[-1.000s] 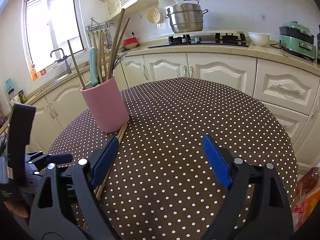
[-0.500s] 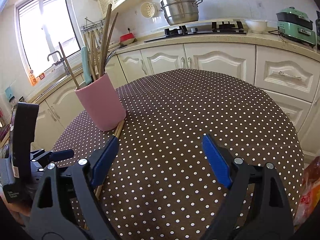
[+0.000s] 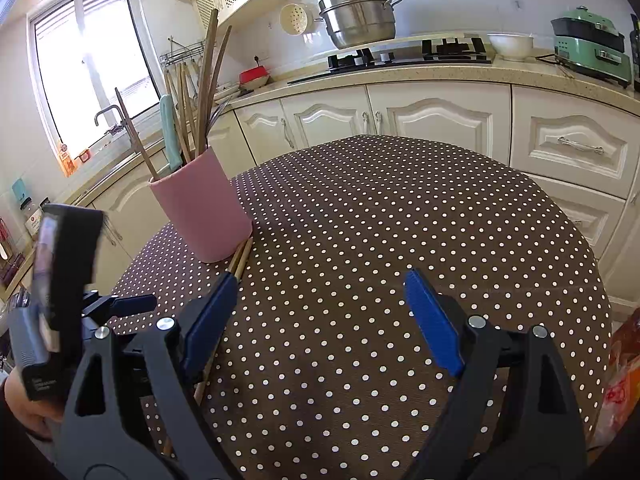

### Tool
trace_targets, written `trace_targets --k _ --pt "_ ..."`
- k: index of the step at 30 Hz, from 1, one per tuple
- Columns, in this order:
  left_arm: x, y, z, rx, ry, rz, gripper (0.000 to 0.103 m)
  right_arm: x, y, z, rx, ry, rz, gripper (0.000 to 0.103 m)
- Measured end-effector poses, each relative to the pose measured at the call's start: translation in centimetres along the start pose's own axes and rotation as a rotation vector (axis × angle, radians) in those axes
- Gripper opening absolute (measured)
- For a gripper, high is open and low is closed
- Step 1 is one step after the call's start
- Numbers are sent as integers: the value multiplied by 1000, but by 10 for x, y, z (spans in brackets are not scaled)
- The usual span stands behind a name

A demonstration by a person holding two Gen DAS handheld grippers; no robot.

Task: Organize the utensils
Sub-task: 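Grasp a loose chopstick with the left tool while the right tool grasps another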

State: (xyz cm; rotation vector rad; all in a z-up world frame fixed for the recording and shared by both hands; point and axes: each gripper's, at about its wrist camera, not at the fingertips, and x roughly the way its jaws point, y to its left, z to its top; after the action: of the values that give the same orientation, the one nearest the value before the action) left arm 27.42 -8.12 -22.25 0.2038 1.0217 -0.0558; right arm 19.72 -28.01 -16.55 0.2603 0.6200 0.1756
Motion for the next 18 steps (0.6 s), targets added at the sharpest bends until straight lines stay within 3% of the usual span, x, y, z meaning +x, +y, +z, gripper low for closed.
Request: trace_targets --k 3,5,8,10,12,14,18 --pt "5 2 12 -12 32 -21 81 1 -2 0 4 6 0 84" --pt "8 2 18 -10 33 -55 73 2 -3 0 11 10 -1 84" --pt "9 7 27 -28 41 -116 52 4 -5 1 19 18 -5 84" --pt "8 9 30 -26 37 -140 24 6 -6 1 21 28 -9 84" --pt "6 13 29 -42 43 -159 7 10 -6 2 17 41 -11 84" --pt "2 23 25 -76 53 -216 6 14 -4 1 15 59 -14 84" --pt "-10 38 5 -106 45 -262 5 25 2 1 -8 112 -20 84"
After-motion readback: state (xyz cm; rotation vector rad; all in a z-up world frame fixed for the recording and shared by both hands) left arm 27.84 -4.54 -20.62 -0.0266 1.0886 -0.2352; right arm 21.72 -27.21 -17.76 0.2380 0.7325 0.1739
